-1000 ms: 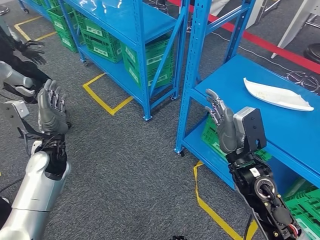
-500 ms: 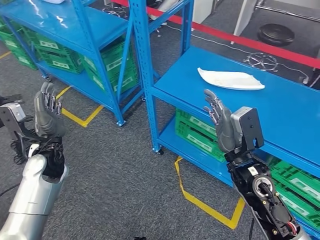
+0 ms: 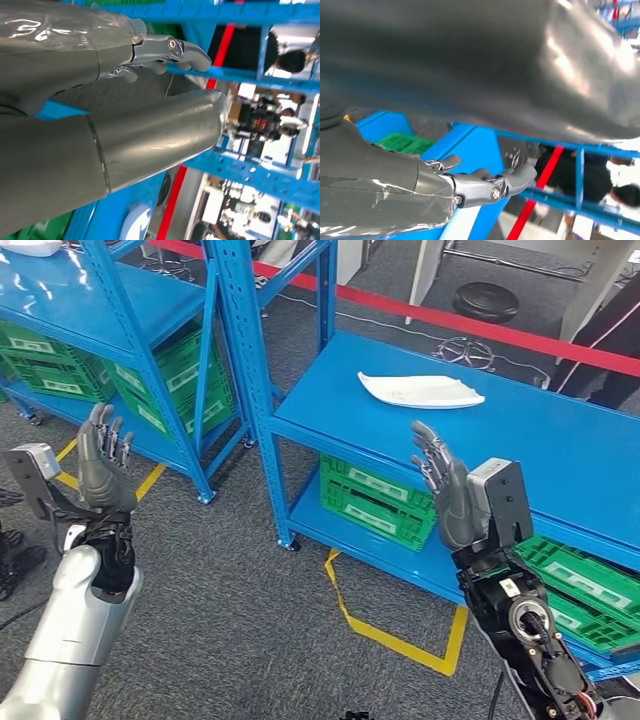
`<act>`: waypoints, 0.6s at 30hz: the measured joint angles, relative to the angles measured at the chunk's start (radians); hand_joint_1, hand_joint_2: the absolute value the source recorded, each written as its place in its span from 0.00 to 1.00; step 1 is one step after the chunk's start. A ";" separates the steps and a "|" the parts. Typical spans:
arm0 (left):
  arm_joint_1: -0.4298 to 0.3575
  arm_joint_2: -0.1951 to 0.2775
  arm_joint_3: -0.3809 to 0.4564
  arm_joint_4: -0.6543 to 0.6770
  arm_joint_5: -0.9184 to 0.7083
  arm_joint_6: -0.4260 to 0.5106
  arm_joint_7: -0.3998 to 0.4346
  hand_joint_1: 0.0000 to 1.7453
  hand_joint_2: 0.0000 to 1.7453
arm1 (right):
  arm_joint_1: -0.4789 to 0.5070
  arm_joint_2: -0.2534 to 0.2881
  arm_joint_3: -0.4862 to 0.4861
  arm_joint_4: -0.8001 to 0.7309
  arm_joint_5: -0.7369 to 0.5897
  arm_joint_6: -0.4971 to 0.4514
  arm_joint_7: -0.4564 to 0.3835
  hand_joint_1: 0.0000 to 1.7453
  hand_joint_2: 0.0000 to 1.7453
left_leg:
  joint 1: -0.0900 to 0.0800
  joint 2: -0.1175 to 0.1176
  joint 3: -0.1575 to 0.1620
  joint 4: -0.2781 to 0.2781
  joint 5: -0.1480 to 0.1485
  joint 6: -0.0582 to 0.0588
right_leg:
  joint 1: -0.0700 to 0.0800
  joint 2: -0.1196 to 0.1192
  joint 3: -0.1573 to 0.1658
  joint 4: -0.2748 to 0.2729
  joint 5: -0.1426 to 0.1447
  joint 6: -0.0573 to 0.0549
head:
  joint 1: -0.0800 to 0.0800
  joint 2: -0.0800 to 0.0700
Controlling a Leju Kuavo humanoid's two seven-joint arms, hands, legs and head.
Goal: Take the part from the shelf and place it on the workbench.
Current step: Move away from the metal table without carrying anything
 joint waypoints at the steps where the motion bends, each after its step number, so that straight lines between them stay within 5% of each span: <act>1: 0.001 0.000 0.000 0.000 0.000 0.000 0.000 0.00 0.00 | 0.000 0.000 0.000 0.000 0.000 0.000 0.000 0.00 0.00 | 0.000 0.012 0.002 0.000 -0.002 -0.001 | 0.000 -0.004 0.015 -0.026 0.020 0.000 | 0.005 0.000; 3: 0.002 0.000 0.000 0.000 0.000 0.000 0.000 0.00 0.00 | -0.001 0.000 0.000 0.001 0.000 0.000 0.000 0.00 0.00 | 0.000 0.034 0.008 0.002 -0.007 -0.007 | 0.002 -0.032 0.090 -0.171 0.085 -0.003 | 0.015 0.000; 5: 0.002 0.001 0.000 0.000 0.000 0.000 0.000 0.00 0.00 | -0.004 0.000 0.000 0.000 0.000 0.000 0.000 0.00 0.00 | -0.006 0.053 0.011 0.005 -0.013 -0.015 | 0.011 -0.067 0.153 -0.287 0.118 -0.012 | 0.021 0.000; 8: 0.002 0.001 0.000 0.000 0.000 0.001 0.000 0.00 0.00 | -0.003 0.000 -0.001 0.000 0.000 0.000 0.000 0.00 0.00 | -0.011 0.081 0.013 0.005 -0.016 -0.028 | 0.017 -0.052 0.164 -0.310 0.121 -0.028 | 0.013 0.000; 11: 0.002 0.002 0.000 -0.001 0.000 0.002 0.001 0.00 0.00 | -0.006 0.001 -0.001 0.000 0.000 0.001 -0.001 0.00 0.00 | -0.003 0.022 -0.014 0.077 -0.065 -0.043 | 0.009 -0.018 0.167 -0.319 0.130 -0.044 | 0.004 0.000; 12: 0.003 0.004 0.000 -0.001 0.001 0.002 0.001 0.00 0.00 | -0.006 0.001 -0.001 0.000 0.000 0.001 -0.001 0.00 0.00 | -0.001 -0.007 -0.045 0.143 -0.098 -0.047 | 0.008 -0.007 0.166 -0.319 0.131 -0.047 | -0.004 0.000; 14: 0.010 0.007 0.000 -0.002 0.002 0.002 0.004 0.00 0.00 | -0.005 0.001 0.001 0.000 0.000 0.002 -0.001 0.00 0.00 | 0.000 -0.028 -0.119 0.284 -0.150 -0.050 | 0.007 0.018 0.164 -0.319 0.133 -0.051 | -0.018 0.000; 16: 0.017 0.009 0.000 -0.002 0.003 0.002 0.006 0.00 0.00 | -0.003 0.001 0.002 0.000 0.000 0.003 0.000 0.00 0.00 | 0.000 -0.031 -0.140 0.306 -0.132 -0.048 | 0.007 0.045 0.164 -0.319 0.134 -0.051 | -0.026 0.000; 18: 0.016 0.010 0.000 -0.003 0.003 0.002 0.008 0.00 0.00 | -0.003 0.002 0.002 0.000 0.000 0.003 0.000 0.00 0.00 | 0.001 -0.054 -0.083 0.176 -0.055 -0.041 | 0.006 0.072 0.164 -0.317 0.135 -0.050 | -0.034 0.000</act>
